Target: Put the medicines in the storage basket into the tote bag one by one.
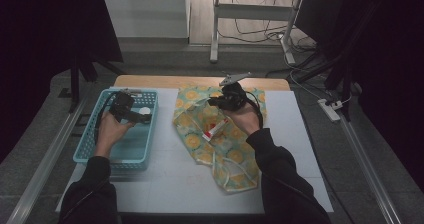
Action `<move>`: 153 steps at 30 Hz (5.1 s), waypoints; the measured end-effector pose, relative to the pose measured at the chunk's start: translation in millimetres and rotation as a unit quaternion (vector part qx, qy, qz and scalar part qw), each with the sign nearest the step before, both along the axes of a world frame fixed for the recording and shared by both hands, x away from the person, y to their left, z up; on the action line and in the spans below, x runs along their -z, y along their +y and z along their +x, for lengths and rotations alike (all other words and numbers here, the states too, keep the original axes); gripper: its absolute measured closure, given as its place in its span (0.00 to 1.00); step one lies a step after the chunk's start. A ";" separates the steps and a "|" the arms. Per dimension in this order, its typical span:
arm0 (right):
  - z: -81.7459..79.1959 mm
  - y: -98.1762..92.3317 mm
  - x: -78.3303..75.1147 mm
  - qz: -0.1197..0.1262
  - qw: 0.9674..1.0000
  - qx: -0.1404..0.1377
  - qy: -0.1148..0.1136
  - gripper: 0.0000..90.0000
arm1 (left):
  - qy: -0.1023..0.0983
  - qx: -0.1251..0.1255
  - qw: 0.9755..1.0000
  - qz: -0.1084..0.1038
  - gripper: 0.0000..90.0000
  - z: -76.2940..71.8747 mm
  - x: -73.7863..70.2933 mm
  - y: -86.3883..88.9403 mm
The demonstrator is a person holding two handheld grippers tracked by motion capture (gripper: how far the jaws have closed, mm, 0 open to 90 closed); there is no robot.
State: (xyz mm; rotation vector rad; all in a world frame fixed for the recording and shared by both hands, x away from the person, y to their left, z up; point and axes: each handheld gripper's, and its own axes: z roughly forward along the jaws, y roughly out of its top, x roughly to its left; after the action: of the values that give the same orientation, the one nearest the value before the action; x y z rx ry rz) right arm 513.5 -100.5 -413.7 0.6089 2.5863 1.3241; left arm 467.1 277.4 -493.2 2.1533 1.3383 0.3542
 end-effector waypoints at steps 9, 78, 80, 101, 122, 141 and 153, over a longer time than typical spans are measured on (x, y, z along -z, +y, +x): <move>1.6 -0.4 3.2 -0.003 1.000 0.002 0.002 1.00 | 0.015 0.019 0.999 0.021 0.14 9.6 4.2 -2.7; 6.0 -3.2 4.7 0.000 1.000 0.010 0.004 1.00 | -0.045 0.202 0.978 -0.037 0.56 -30.1 -82.7 -149.8; 6.6 -3.4 4.7 0.000 1.000 0.011 0.005 1.00 | -0.044 0.210 0.976 -0.037 0.56 -27.5 -81.4 -158.6; 17.2 -9.3 9.5 -0.004 0.999 0.032 0.007 1.00 | -0.040 0.213 0.976 -0.004 0.56 11.8 -49.6 -209.7; 18.5 -6.0 15.0 -0.006 0.999 0.036 0.007 1.00 | -0.019 0.193 0.981 -0.002 0.56 31.0 -20.7 -221.7; 15.8 -8.6 14.8 -0.005 1.000 0.030 0.008 1.00 | -0.031 0.205 0.978 -0.032 0.29 10.3 -44.9 -210.5; 11.1 -6.4 15.6 -0.006 1.000 0.021 0.009 1.00 | -0.038 0.205 0.977 -0.046 0.16 -18.6 -54.0 -190.1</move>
State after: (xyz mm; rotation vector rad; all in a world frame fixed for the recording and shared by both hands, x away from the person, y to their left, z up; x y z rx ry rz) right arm 524.5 -106.9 -429.3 0.6735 2.5789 1.2951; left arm 448.5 87.3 -439.3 2.2439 0.8207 0.2029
